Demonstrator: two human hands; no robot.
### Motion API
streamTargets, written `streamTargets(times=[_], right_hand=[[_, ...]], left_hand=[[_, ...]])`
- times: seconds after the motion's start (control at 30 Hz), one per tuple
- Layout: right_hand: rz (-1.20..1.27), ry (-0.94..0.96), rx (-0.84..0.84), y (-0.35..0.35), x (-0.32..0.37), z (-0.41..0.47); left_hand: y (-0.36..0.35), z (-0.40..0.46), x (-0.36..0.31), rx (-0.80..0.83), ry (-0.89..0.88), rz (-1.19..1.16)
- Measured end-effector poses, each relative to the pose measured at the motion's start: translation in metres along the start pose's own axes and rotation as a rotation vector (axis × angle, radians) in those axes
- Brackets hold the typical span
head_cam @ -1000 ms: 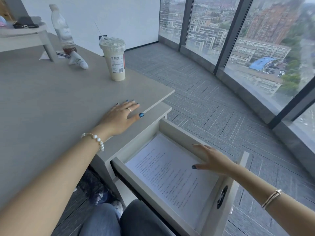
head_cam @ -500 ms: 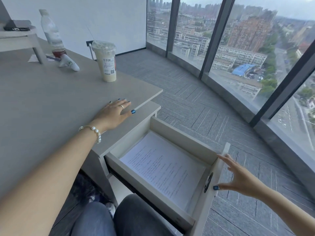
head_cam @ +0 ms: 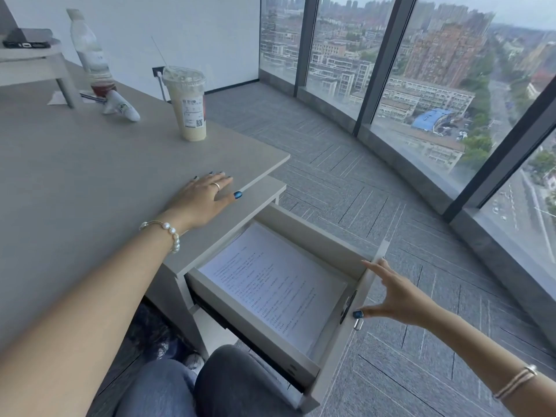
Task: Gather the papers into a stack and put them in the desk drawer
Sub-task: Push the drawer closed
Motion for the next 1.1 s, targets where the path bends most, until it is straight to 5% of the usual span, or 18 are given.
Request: streamTargets(times=[0.57, 1.1], right_hand=[[0.1, 0.183, -0.138, -0.027, 0.111, 0.108], [0.707, 0.299, -0.131, -0.058, 0.163, 0.19]], left_hand=[[0.0, 0.001, 0.003, -0.005, -0.005, -0.028], [-0.003, 0.005, 0.006, -0.049, -0.007, -0.031]])
Point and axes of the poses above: each hand's wrist, its own z-axis towards the middle knuckle, its own y-axis out of the back of the hand, x = y × z, the point moved 4 cm from there along z, towards the middle knuckle
